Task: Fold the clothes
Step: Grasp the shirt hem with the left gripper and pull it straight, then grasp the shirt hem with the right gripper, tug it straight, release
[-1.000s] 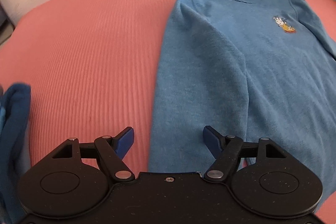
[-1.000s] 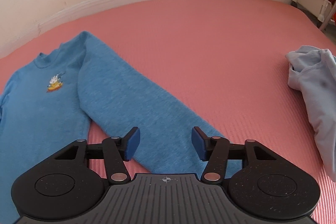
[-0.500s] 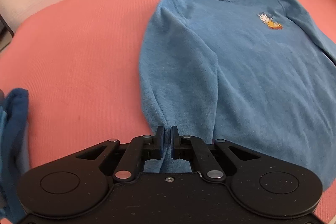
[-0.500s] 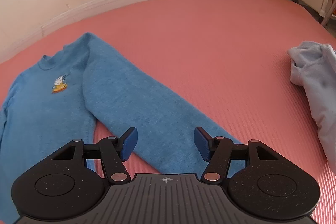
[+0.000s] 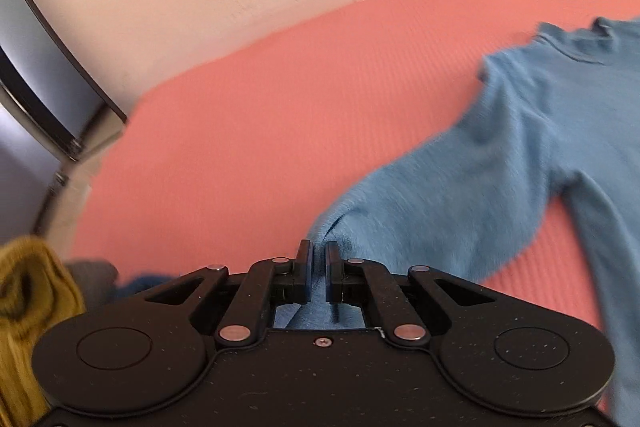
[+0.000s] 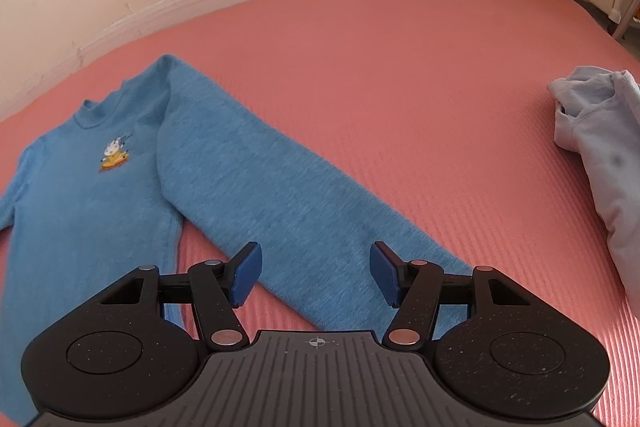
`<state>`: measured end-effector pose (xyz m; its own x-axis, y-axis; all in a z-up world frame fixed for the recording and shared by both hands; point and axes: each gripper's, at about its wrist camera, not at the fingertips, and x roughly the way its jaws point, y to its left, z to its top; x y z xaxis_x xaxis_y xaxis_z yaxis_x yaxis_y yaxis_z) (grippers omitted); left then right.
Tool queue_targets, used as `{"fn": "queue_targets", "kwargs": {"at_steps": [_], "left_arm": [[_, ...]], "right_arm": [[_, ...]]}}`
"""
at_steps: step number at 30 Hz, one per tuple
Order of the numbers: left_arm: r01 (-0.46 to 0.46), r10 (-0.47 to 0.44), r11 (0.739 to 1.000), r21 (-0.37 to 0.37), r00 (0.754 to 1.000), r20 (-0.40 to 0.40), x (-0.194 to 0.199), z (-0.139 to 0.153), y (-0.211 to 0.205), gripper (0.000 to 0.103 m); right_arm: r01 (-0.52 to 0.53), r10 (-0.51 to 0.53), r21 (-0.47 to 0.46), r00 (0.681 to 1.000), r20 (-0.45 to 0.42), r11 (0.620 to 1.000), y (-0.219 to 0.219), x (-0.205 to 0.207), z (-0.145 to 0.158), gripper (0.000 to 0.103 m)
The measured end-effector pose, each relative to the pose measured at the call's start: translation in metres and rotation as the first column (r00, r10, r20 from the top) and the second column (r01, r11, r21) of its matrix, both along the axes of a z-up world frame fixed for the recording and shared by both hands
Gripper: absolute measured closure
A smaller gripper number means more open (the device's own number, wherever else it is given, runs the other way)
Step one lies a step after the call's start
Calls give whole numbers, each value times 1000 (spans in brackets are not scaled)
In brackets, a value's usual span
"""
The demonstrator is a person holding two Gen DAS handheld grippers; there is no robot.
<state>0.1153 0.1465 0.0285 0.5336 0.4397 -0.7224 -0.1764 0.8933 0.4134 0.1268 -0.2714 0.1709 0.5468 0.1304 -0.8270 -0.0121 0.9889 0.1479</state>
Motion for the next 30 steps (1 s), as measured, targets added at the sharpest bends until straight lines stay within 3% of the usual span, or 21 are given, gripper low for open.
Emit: {"fn": "queue_targets", "kwargs": {"at_steps": [8, 12, 16, 18, 20, 23, 27, 30], "left_arm": [[-109, 109, 992, 57, 994, 12, 34, -5, 9, 96], [-171, 172, 985, -30, 985, 25, 38, -2, 21, 94], [-154, 165, 978, -144, 984, 68, 33, 22, 19, 87], [-107, 130, 968, -225, 988, 89, 24, 40, 10, 66], [-28, 64, 952, -306, 992, 109, 9, 56, -3, 61], [129, -100, 924, -360, 990, 99, -23, 63, -37, 49], [241, -261, 838, -490, 965, 29, -67, 44, -70, 49], [263, -344, 794, -548, 938, -49, -89, 19, -88, 49]], "right_arm": [[-14, 14, -9, 1000, -15, 1000, 1, -2, -3, 46], [-15, 15, -9, 1000, -21, 1000, -1, -3, -5, 46], [-12, 12, -3, 1000, -16, 1000, -4, -5, -2, 46], [-22, 22, -1, 1000, -6, 1000, -5, -8, 3, 46], [-46, 46, 8, 999, 6, 999, -3, -12, 10, 46], [-100, 100, 58, 995, 4, 993, 5, -24, 16, 46], [-228, 234, 118, 971, -40, 966, 29, -46, 10, 46], [-306, 319, 130, 943, -94, 943, 48, -59, -3, 46]]}}
